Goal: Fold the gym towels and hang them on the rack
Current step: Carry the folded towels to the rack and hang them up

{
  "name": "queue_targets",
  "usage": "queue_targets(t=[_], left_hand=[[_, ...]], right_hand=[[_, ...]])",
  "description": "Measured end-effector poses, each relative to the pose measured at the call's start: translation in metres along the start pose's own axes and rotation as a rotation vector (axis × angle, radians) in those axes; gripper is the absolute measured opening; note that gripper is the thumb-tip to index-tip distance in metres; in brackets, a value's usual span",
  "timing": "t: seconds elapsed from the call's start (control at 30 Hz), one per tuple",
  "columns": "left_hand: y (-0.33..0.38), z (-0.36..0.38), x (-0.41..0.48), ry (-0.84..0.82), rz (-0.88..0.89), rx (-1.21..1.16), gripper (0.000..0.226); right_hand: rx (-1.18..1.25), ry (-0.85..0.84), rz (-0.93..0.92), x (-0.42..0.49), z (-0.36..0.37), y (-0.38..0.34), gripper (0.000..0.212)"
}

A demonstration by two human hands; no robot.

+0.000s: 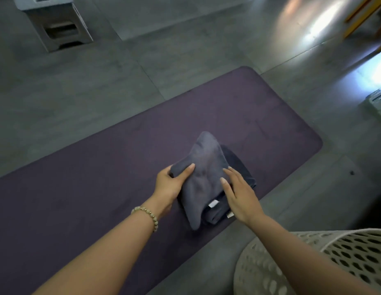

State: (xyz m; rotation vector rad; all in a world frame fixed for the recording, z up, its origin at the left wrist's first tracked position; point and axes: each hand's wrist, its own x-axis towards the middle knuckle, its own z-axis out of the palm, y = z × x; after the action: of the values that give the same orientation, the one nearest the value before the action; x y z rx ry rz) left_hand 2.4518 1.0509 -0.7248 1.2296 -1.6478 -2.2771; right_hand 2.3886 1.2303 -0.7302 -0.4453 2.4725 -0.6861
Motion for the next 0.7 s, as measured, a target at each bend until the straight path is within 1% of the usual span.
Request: queue_targets(t=[0.07, 0.2, 0.37, 0.43, 0.5, 0.57, 0.63, 0.7], left_hand=[[0.04, -0.014, -0.027, -0.011, 0.048, 0.101, 0.014], [0.131, -0.06, -0.096, 0.081, 0.152, 0.282, 0.013], [0.264, -0.139, -0.212, 0.086, 0.255, 0.44, 0.007], [0.312, -0.168, -0.263, 0.083, 0.287, 0.509, 0.008], [0.351, -0.194, -0.313, 0.086, 0.298, 0.563, 0.004], [0.384, -0.217, -0.364, 0.122, 0.301, 0.592, 0.003], [0.408, -0.236, -0.414, 0.17, 0.324, 0.608, 0.01], [0.423, -0.254, -0.464, 0.261, 0.336, 0.611, 0.016]], right_hand=[[0.033, 0.01, -0.048, -0.018, -0.031, -0.036, 0.055], [0.018, -0.05, -0.164, -0.061, -0.099, -0.122, 0.053], [0.055, -0.155, -0.33, -0.133, -0.169, -0.262, 0.063], [0.077, -0.238, -0.404, -0.163, -0.187, -0.32, 0.074], [0.083, -0.343, -0.481, -0.19, -0.2, -0.375, 0.087], [0.052, -0.456, -0.564, -0.221, -0.206, -0.43, 0.094], [0.053, -0.575, -0.636, -0.253, -0.206, -0.479, 0.091], [0.069, -0.7, -0.72, -0.287, -0.2, -0.521, 0.072]])
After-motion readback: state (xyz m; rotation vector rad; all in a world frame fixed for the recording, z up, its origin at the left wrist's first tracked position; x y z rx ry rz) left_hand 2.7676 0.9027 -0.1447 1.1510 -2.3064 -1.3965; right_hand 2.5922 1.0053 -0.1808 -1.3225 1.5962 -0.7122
